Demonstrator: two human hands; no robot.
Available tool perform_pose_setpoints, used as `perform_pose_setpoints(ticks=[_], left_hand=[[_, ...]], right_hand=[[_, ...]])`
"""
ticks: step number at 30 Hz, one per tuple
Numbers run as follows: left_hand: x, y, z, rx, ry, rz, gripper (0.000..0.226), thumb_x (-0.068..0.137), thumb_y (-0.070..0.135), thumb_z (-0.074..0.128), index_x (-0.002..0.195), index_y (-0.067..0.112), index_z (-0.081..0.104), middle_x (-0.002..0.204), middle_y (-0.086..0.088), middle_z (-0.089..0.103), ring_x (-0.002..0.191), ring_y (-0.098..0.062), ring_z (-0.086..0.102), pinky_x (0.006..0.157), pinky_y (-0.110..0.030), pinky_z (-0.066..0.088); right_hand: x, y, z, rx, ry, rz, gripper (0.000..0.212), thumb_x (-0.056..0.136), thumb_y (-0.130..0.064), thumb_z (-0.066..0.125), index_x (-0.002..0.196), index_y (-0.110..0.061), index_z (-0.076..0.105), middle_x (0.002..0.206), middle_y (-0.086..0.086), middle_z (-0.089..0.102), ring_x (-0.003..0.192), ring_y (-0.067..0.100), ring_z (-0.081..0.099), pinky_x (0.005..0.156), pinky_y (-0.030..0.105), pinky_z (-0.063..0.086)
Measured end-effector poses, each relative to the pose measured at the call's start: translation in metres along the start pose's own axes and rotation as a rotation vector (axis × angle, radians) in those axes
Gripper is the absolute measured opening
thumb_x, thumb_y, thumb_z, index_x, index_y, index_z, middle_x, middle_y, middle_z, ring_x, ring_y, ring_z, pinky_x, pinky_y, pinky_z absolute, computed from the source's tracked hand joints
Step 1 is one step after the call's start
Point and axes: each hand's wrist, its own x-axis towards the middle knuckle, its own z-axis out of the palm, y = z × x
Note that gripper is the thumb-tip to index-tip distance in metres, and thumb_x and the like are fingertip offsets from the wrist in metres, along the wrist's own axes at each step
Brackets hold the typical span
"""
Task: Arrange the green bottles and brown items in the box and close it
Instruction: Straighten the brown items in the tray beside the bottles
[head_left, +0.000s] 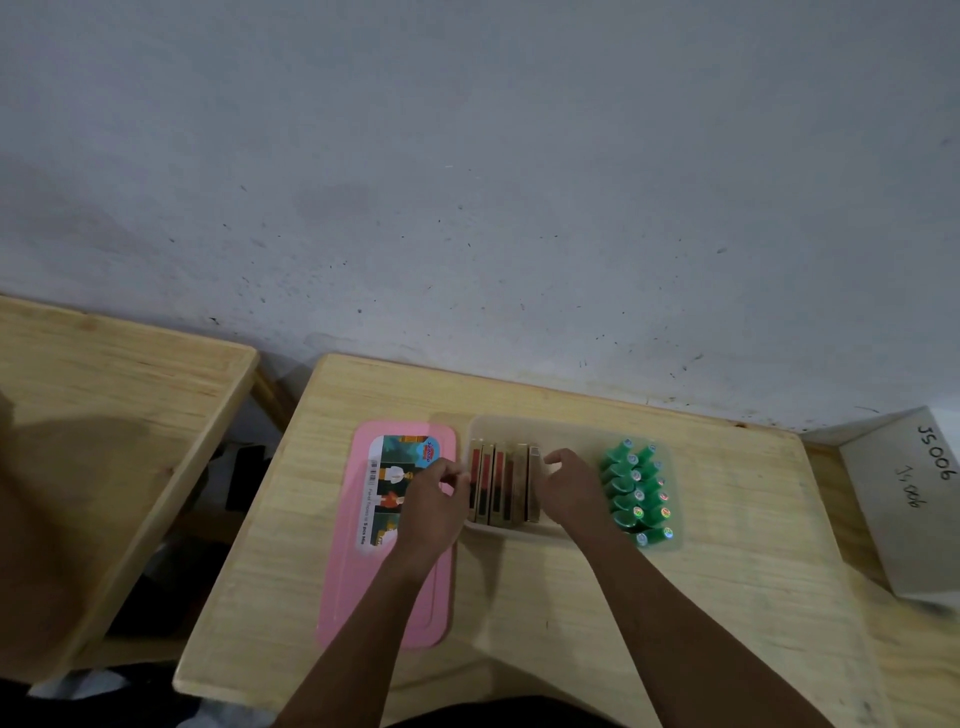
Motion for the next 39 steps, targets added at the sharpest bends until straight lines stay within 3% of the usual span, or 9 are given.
perform_pose_setpoints(ticks=[7, 15, 19, 22, 25, 29, 32, 36, 39], left_hand=[[-0.001, 0.001, 0.000, 0.001, 0.003, -0.001, 0.011, 0.094, 0.016, 0.054, 0.099, 0.012, 0.063, 0.097, 0.001, 0.064, 0.092, -0.013, 0.061, 0.082, -0.030, 0.054], [0.001, -0.003, 0.002, -0.007, 0.014, 0.003, 0.013, 0.094, 0.014, 0.055, 0.098, 0.009, 0.065, 0.096, -0.002, 0.066, 0.091, -0.014, 0.062, 0.078, -0.023, 0.048], [0.000, -0.003, 0.004, -0.008, 0.013, -0.010, 0.011, 0.094, 0.015, 0.054, 0.097, 0.011, 0.064, 0.095, -0.001, 0.066, 0.090, -0.013, 0.062, 0.079, -0.026, 0.051], [0.000, -0.003, 0.004, 0.005, 0.014, -0.008, 0.010, 0.094, 0.016, 0.054, 0.096, 0.012, 0.063, 0.095, 0.000, 0.065, 0.090, -0.013, 0.061, 0.081, -0.029, 0.052], [0.000, -0.003, 0.004, 0.007, 0.015, -0.004, 0.010, 0.094, 0.016, 0.054, 0.096, 0.012, 0.063, 0.095, -0.001, 0.066, 0.090, -0.014, 0.062, 0.082, -0.030, 0.053], [0.000, -0.002, 0.004, 0.008, 0.016, -0.006, 0.010, 0.094, 0.016, 0.054, 0.096, 0.013, 0.063, 0.094, 0.001, 0.065, 0.090, -0.013, 0.062, 0.081, -0.030, 0.053], [-0.001, 0.000, 0.003, 0.010, 0.015, -0.003, 0.009, 0.094, 0.015, 0.053, 0.096, 0.013, 0.062, 0.093, 0.003, 0.063, 0.089, -0.012, 0.061, 0.080, -0.028, 0.052], [-0.001, 0.000, 0.003, 0.004, 0.018, -0.002, 0.010, 0.094, 0.015, 0.054, 0.097, 0.013, 0.063, 0.093, 0.003, 0.063, 0.089, -0.012, 0.061, 0.079, -0.026, 0.051], [-0.001, -0.001, 0.003, 0.013, 0.020, -0.003, 0.011, 0.094, 0.016, 0.054, 0.099, 0.013, 0.063, 0.095, 0.002, 0.063, 0.091, -0.012, 0.061, 0.079, -0.026, 0.052]], right_hand=[[-0.003, 0.003, 0.006, -0.114, -0.116, 0.000, 0.045, 0.084, -0.041, 0.061, 0.122, -0.021, 0.049, 0.110, 0.006, 0.068, 0.097, 0.023, 0.065, 0.074, 0.030, 0.044], [-0.004, 0.004, -0.004, 0.275, -0.078, 0.120, 0.041, 0.092, -0.038, 0.044, 0.063, -0.011, 0.054, 0.059, 0.006, 0.055, 0.059, 0.023, 0.056, 0.061, 0.035, 0.049], [-0.004, 0.000, -0.020, 0.530, -0.124, 0.249, 0.026, 0.096, -0.018, 0.033, 0.082, -0.007, 0.052, 0.071, 0.008, 0.048, 0.050, 0.017, 0.047, 0.040, 0.020, 0.028], [-0.008, 0.004, -0.027, 0.665, -0.194, 0.273, 0.023, 0.099, -0.023, 0.037, 0.093, -0.008, 0.054, 0.072, 0.007, 0.050, 0.044, 0.011, 0.041, 0.033, 0.017, 0.023], [-0.014, 0.007, -0.034, 0.762, -0.290, 0.230, 0.031, 0.099, -0.037, 0.048, 0.098, -0.007, 0.056, 0.071, 0.005, 0.051, 0.045, 0.009, 0.043, 0.034, 0.017, 0.023], [-0.013, 0.008, -0.036, 0.770, -0.327, 0.218, 0.025, 0.098, -0.029, 0.053, 0.109, -0.006, 0.058, 0.078, 0.009, 0.062, 0.052, 0.013, 0.051, 0.039, 0.020, 0.028], [-0.010, 0.006, -0.032, 0.636, -0.283, 0.180, 0.018, 0.100, -0.026, 0.050, 0.100, -0.011, 0.060, 0.084, 0.011, 0.071, 0.062, 0.017, 0.060, 0.047, 0.024, 0.037], [-0.007, 0.001, -0.017, 0.509, -0.229, 0.143, 0.034, 0.092, -0.035, 0.060, 0.081, -0.004, 0.067, 0.072, 0.011, 0.066, 0.064, 0.024, 0.062, 0.064, 0.038, 0.053], [-0.011, -0.008, -0.008, 0.396, -0.225, 0.120, 0.039, 0.093, -0.033, 0.059, 0.088, 0.004, 0.069, 0.073, 0.014, 0.068, 0.061, 0.025, 0.065, 0.061, 0.036, 0.059]])
